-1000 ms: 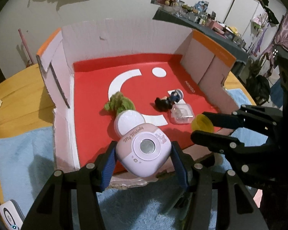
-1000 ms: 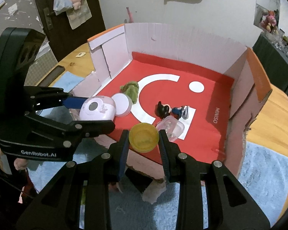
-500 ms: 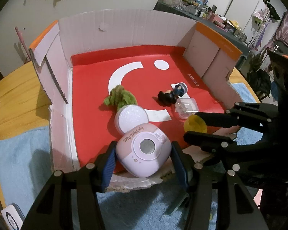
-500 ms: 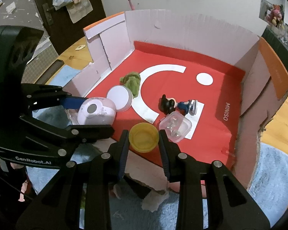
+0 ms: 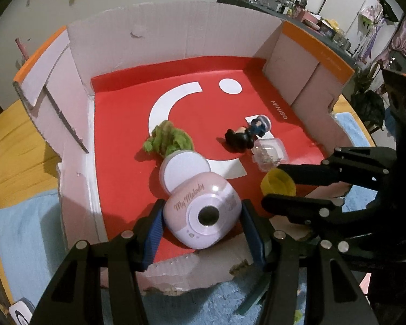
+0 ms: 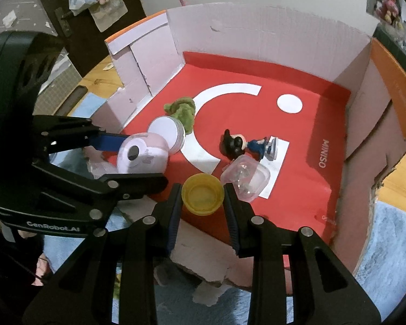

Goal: Organize objects
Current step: 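Lift the pink device and yellow cup and carry them into the red box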

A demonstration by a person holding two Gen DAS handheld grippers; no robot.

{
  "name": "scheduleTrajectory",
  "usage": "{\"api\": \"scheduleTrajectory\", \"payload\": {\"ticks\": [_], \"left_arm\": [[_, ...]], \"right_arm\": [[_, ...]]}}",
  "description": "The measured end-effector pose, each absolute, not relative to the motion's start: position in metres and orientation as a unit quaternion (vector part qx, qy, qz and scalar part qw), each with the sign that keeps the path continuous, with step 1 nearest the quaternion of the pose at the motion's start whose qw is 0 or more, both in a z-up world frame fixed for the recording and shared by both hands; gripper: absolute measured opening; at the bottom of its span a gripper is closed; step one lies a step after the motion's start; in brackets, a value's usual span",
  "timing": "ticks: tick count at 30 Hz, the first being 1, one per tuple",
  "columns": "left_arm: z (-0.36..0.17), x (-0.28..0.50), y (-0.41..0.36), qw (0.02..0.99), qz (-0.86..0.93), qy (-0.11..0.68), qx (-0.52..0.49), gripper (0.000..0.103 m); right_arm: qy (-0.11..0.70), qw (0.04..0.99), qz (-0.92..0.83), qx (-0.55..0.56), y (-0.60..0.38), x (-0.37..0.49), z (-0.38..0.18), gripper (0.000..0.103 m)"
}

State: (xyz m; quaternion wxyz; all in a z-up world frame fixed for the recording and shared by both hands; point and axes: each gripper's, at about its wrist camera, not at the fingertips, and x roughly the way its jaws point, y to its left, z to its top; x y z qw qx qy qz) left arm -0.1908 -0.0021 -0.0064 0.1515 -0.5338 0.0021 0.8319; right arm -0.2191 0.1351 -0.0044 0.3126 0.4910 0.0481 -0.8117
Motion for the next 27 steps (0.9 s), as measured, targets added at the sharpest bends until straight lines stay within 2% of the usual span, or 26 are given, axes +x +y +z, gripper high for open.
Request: {"api": "scheduleTrajectory", "payload": {"ticks": [27], "left_arm": [[-0.012,-0.214,-0.006,0.111,0.866,-0.024,-0.488,0.057]], "right_arm": [[0.084,0.217,-0.858,0.459,0.15,-0.243,-0.015,0.029]]}}
